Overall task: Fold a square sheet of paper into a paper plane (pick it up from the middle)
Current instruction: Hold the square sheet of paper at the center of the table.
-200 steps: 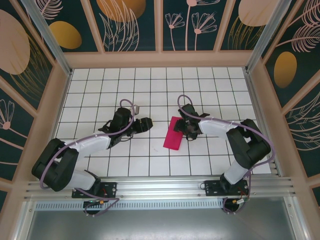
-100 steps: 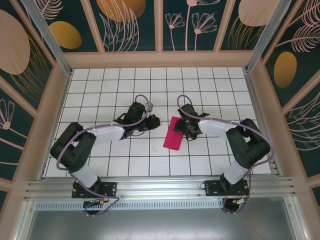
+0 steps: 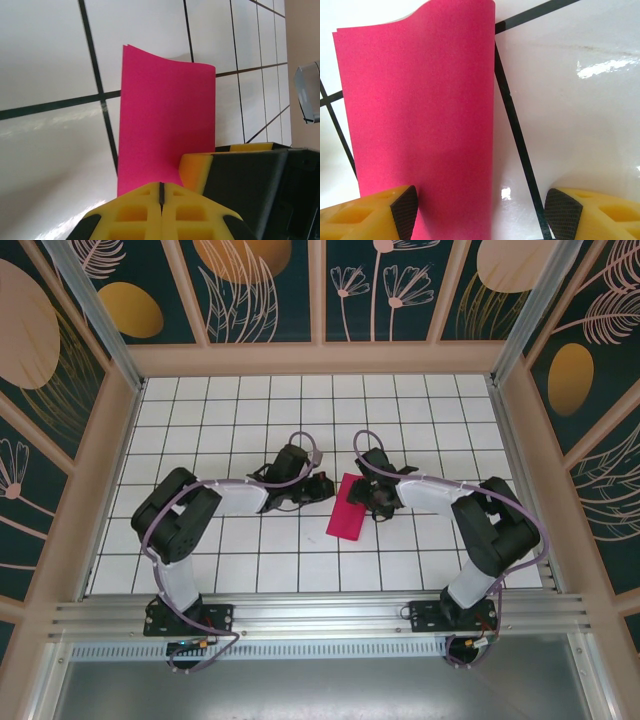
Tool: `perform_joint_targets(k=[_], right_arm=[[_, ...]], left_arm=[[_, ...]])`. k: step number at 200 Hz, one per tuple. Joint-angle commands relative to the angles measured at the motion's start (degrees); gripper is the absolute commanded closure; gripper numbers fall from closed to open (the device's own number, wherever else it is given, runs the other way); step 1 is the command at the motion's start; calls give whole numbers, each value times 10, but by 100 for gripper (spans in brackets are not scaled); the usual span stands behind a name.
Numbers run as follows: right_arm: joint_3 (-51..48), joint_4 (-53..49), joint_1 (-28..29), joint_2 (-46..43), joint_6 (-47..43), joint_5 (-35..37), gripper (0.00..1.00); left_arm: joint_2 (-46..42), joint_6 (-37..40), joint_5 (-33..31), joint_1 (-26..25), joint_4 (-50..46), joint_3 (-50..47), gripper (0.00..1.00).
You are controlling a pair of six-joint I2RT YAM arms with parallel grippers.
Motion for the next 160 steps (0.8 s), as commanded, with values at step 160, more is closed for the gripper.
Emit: perform_joint_targets(k=[160], right_arm=[[-15,73,14,80,-4,-41,26]], left_arm=[[80,-6,18,-19,-18,47,100]])
